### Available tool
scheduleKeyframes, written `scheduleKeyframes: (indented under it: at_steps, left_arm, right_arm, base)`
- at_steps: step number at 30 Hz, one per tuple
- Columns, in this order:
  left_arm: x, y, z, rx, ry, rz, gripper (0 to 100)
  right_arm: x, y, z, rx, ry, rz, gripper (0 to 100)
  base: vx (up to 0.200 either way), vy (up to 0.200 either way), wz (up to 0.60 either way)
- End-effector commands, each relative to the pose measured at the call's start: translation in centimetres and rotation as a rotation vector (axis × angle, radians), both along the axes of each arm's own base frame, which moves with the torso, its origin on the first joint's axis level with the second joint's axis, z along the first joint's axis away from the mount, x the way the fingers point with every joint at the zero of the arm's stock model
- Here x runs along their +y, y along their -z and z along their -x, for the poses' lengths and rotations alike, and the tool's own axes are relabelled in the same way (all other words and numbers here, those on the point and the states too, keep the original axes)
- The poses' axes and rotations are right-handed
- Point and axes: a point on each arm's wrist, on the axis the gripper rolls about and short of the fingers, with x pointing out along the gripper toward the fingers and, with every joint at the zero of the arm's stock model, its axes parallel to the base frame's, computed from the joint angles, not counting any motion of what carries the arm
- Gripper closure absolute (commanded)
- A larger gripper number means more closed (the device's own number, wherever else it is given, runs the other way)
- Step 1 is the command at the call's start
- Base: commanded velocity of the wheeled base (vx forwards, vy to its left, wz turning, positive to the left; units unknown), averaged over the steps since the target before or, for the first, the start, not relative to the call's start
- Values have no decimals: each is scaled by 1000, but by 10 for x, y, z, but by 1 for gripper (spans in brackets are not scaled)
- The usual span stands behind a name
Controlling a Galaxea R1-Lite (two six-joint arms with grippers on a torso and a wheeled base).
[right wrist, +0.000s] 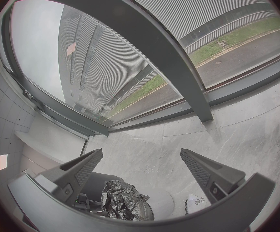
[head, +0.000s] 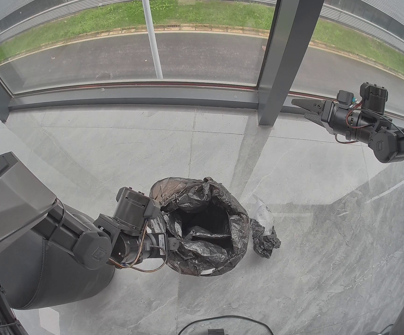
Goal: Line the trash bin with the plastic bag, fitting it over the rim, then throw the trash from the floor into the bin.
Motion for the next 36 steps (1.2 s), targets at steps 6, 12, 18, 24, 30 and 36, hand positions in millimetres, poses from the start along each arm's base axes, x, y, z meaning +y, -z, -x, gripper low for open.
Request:
scheduleKeyframes:
  at_steps: [6, 12, 18, 24, 30, 36]
  left_arm:
    - [5, 6, 3, -9, -35, -60, 0]
    - [10, 2, 1, -37, -81, -93, 0]
    - [18, 6, 10, -12, -92, -116, 0]
    - [22, 11, 15, 9, -97, -131, 0]
    - [28, 17, 18, 22, -128, -158, 0]
    - [36, 22, 13, 38, -160, -163, 0]
  right_arm:
    - [-3, 5, -4, 8, 7, 2, 0]
    - [-3, 7, -5, 10, 7, 3, 0]
    - [-2, 7, -5, 10, 8, 3, 0]
    - [-2, 7, -5, 9, 8, 5, 0]
    - [-2, 7, -5, 7, 8, 7, 0]
    - [-2, 8, -5, 7, 6, 8, 0]
  base:
    - [0, 0, 0]
    - [0, 0, 0]
    - [0, 0, 0]
    - [0, 0, 0]
    - [0, 0, 0]
    - [0, 0, 0]
